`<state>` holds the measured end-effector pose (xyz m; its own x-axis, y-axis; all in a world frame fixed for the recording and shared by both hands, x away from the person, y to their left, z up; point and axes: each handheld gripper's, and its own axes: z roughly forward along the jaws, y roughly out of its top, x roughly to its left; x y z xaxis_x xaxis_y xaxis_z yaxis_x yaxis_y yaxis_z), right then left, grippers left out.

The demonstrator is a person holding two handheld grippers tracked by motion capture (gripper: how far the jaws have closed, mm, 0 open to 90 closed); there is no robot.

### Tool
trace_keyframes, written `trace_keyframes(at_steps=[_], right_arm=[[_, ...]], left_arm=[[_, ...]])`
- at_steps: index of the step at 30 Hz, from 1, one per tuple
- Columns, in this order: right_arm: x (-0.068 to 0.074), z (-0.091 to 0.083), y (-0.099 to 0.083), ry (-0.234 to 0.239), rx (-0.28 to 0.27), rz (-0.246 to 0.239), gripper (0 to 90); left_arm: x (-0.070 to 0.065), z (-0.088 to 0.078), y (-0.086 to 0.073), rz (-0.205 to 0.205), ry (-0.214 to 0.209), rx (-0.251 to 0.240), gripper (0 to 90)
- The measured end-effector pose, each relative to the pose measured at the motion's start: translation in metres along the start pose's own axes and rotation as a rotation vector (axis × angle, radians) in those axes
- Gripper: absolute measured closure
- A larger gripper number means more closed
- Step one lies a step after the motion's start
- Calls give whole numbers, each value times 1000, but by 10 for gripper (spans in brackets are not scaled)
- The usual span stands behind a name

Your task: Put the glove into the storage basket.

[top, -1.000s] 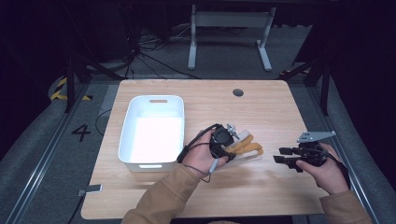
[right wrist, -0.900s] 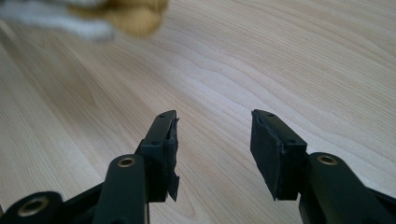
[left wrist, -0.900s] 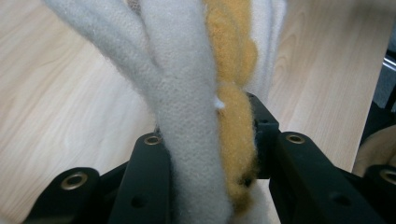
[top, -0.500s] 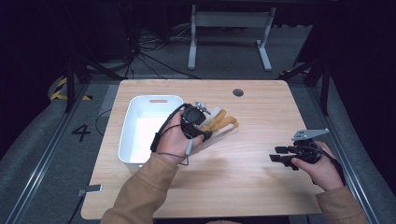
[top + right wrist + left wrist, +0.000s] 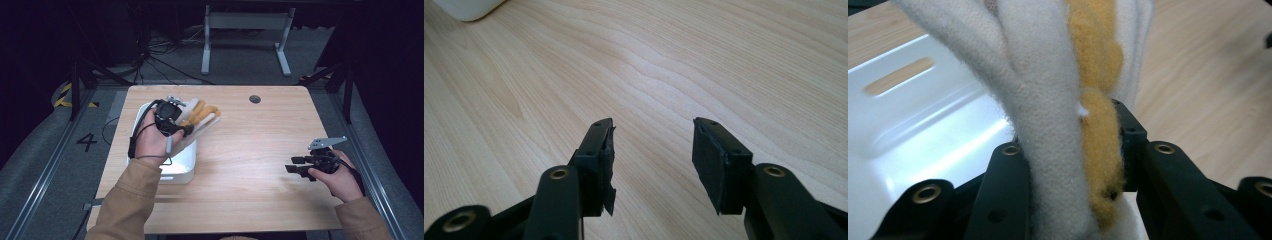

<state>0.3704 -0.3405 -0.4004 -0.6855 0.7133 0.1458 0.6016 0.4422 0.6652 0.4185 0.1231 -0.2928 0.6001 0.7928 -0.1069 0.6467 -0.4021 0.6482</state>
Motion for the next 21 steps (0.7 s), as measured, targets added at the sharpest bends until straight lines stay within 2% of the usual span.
trace_keyframes(at_steps=[2,5,10,14,16,21], right_arm=[[0,0,-1,-1,0,-3,517],[0,0,-2,-4,4,1,516],[0,0,-3,-8,6,9,514],[0,2,-3,-7,11,10,514],[1,3,-3,-6,12,10,512],[1,3,-3,1,11,5,509]], left_arm=[[11,0,-4,-32,28,-3,684],[27,5,-11,-100,40,-15,683],[50,21,-25,-194,80,7,681],[60,37,-33,-252,94,20,678],[64,48,-37,-283,94,49,677],[70,71,-45,-317,72,101,677]])
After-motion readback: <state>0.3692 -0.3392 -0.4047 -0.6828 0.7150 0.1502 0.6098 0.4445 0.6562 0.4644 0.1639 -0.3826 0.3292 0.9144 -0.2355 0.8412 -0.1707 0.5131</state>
